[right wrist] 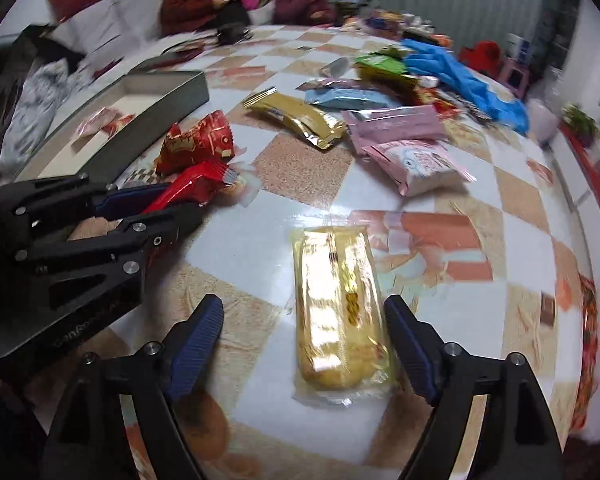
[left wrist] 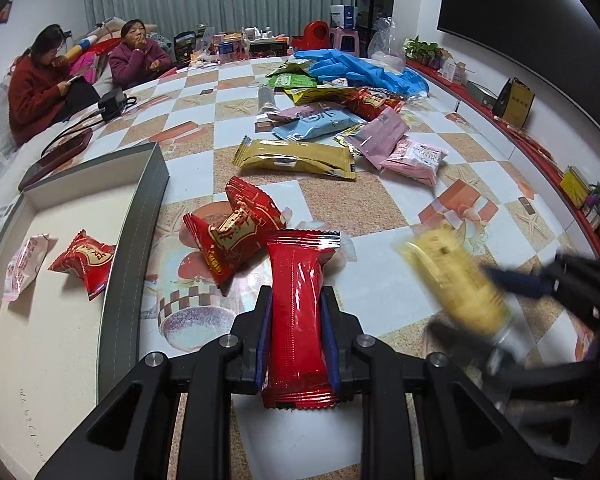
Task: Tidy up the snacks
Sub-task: 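Grasp a gold-wrapped yellow cake with the right gripper while the left gripper holds the red bar, then hold the red bar and yellow cake raised above the table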
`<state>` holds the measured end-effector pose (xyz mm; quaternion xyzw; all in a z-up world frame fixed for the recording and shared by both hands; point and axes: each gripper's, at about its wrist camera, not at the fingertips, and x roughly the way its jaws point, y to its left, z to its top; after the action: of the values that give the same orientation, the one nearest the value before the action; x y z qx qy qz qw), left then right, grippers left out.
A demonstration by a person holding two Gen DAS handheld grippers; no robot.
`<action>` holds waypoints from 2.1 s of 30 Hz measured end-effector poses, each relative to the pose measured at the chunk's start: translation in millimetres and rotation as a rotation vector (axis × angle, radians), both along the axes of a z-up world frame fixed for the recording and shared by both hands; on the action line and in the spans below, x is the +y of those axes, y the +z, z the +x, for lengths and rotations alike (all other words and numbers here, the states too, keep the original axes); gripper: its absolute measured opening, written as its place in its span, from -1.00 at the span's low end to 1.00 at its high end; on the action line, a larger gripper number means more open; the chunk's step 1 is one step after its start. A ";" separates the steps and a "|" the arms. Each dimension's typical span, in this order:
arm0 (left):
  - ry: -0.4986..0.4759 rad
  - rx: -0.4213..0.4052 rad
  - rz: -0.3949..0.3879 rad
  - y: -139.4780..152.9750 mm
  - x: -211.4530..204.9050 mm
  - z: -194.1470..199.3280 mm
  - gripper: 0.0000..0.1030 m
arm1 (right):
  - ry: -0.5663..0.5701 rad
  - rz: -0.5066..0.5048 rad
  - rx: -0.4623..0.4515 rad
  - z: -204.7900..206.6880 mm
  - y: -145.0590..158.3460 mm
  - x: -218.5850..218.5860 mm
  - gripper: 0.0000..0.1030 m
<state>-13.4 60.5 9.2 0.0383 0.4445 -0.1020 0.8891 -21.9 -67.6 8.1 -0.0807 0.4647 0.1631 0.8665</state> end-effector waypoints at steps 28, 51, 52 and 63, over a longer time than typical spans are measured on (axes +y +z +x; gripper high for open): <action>0.025 -0.024 0.036 -0.3 0.7 8.5 -0.51 | -0.193 0.009 -0.050 21.8 -1.2 -4.6 -0.27; 0.022 -0.025 0.043 0.0 -1.4 7.5 -0.51 | -0.198 0.003 -0.048 21.6 -1.3 -3.2 -0.28; 0.022 -0.025 0.042 0.1 -1.5 7.4 -0.51 | -0.203 -0.004 -0.048 21.4 -1.3 -2.0 -0.28; 0.022 -0.026 0.045 0.1 -0.8 7.6 -0.51 | -0.179 0.000 -0.043 15.7 -1.3 7.1 -0.28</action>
<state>-5.8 59.7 9.3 0.0544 0.4357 -0.0817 0.8947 -6.2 -60.6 6.8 -0.0422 0.4514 0.0834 0.8874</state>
